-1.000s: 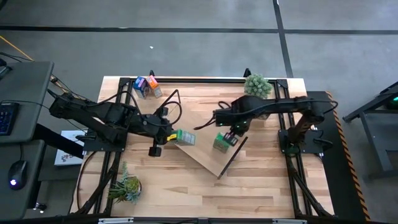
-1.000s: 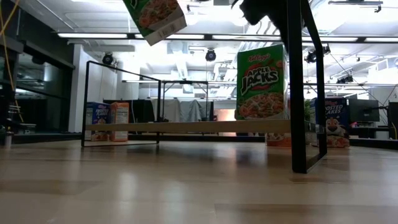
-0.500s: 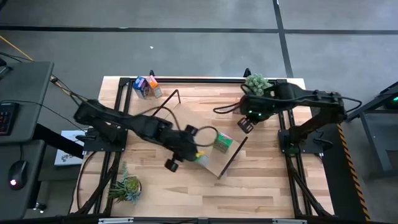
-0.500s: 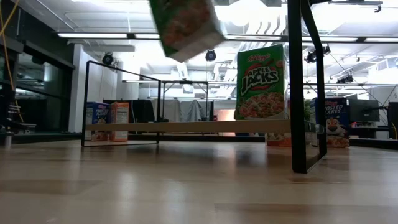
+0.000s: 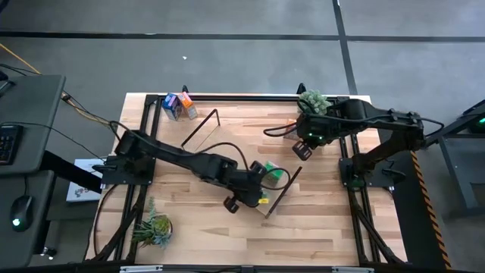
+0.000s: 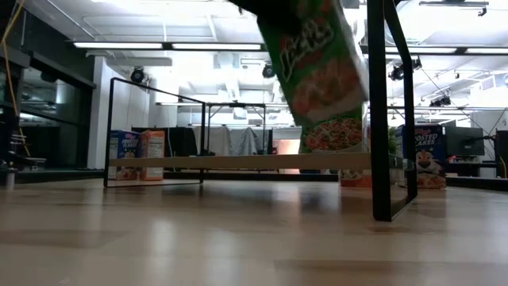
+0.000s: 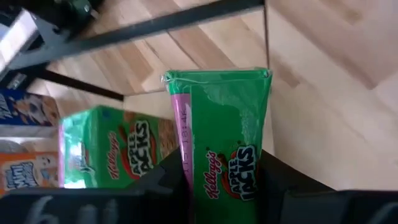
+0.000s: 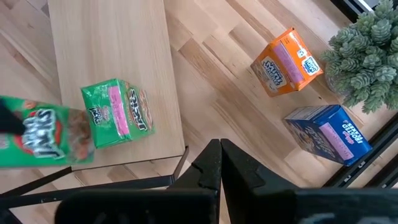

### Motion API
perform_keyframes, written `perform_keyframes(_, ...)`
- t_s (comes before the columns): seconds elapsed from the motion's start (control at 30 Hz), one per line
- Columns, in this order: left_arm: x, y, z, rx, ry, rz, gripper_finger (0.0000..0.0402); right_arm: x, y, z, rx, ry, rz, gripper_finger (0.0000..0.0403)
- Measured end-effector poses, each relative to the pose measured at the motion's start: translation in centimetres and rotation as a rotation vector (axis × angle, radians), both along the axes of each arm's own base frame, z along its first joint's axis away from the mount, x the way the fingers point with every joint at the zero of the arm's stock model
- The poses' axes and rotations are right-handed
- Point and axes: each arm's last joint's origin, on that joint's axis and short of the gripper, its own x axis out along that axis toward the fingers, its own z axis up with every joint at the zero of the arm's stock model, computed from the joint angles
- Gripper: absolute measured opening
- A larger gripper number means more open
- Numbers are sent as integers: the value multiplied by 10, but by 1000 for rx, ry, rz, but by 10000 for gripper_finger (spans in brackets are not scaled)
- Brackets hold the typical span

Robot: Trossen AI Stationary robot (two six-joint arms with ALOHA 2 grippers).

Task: Stack cereal on shelf
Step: Put the green cereal box on the shelf aligned with the green cereal box

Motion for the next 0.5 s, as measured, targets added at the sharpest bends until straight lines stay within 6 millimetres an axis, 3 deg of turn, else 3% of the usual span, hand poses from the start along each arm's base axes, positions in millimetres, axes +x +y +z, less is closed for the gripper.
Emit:
perform_keyframes(0.13,4,6,-9,12,34,13,106,0,0,0,0,0,0,0)
perform_keyframes(0.5,9,19,-9,-1,21,29,121,1,0,0,-11,-9,-3,0)
